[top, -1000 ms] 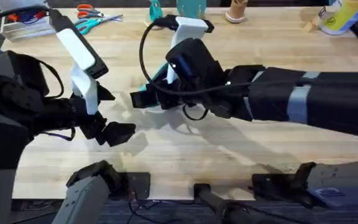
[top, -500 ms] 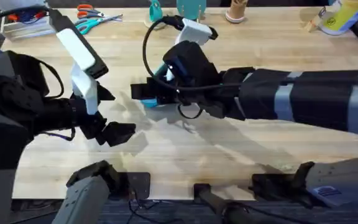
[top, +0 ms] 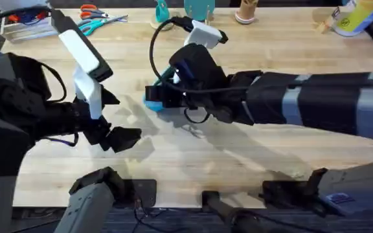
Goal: Unzip the bag, pick up the pens from the table one at a time and place them inside, then zip the bag closed.
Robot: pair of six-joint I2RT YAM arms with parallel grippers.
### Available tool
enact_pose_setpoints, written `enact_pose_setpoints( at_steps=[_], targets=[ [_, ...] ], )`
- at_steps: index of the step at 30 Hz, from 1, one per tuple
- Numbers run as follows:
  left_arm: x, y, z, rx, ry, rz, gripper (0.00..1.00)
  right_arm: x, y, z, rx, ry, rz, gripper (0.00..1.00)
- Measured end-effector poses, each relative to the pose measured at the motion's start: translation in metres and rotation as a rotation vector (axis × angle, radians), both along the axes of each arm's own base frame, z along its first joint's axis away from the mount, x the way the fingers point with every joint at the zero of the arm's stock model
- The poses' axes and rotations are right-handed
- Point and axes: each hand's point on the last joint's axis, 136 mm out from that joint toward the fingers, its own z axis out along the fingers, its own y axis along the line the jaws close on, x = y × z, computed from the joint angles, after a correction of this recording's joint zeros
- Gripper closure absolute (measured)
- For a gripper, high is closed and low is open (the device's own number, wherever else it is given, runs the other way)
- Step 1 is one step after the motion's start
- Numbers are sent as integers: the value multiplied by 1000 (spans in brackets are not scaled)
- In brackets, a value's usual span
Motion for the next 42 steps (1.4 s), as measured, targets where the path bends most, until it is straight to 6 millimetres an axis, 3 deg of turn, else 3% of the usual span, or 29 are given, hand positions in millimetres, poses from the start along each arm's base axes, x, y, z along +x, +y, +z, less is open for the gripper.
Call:
enact_pose_setpoints(
  at_steps=[8,15,32,42],
  targets=[
    [0,0,0,0,0,0,7,-2,-2,-3,-9,18,-7,709],
    [0,0,0,0,0,0,7,-3,-3,-5,-14,31,-10,965],
    [0,0,0,0,0,0,7,-5,-5,-5,-21,36,-8,969],
    [0,0,0,0,0,0,7,-6,-6,49,63,-59,15,970]
  ],
)
